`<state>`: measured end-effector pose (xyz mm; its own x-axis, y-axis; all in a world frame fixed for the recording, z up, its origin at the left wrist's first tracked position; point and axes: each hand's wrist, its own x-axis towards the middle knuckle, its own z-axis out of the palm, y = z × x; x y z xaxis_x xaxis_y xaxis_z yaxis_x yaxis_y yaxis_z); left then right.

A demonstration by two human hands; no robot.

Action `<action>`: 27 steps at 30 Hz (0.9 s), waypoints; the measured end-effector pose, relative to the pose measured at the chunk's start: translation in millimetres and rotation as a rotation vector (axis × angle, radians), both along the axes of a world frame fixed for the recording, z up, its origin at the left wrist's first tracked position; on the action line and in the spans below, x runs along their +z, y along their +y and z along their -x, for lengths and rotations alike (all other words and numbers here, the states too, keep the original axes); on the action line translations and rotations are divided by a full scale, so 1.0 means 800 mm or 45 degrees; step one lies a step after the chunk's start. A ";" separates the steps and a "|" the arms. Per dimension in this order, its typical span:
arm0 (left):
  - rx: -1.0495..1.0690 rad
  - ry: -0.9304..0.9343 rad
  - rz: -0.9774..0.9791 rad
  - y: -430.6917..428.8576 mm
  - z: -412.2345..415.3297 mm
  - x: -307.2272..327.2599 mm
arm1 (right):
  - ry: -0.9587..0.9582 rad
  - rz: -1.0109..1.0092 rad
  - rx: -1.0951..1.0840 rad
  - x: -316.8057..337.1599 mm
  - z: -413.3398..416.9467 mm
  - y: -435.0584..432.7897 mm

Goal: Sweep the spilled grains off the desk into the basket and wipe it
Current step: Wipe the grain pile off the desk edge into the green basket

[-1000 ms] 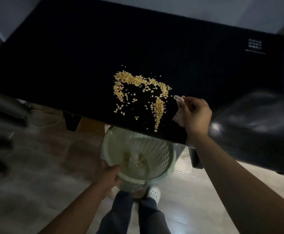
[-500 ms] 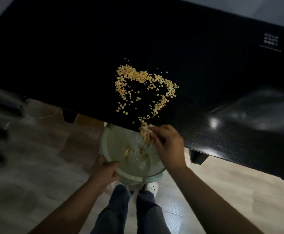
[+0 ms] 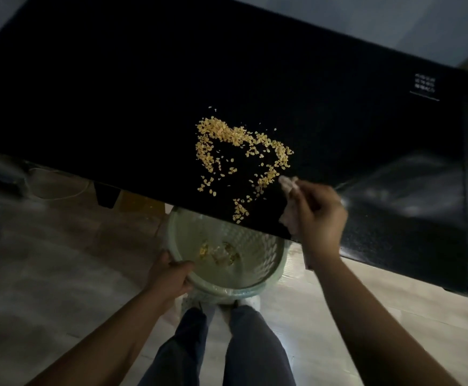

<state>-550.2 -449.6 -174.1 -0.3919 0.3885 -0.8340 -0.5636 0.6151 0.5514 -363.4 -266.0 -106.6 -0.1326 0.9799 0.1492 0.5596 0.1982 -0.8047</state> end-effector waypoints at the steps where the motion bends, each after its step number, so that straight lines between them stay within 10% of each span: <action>1: 0.000 0.007 0.001 0.003 0.000 0.000 | 0.009 -0.003 -0.024 0.002 0.000 0.018; 13: 0.147 0.037 -0.039 0.022 -0.025 0.004 | -0.166 0.047 -0.005 -0.055 0.020 0.185; 27: 0.206 0.000 -0.078 0.006 -0.026 0.012 | -0.084 0.094 0.641 -0.069 0.048 0.014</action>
<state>-529.8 -444.6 -164.2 -0.4530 0.3707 -0.8108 -0.6525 0.4818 0.5849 -401.7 -254.7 -161.5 -0.5975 0.7998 0.0572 0.4596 0.4000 -0.7930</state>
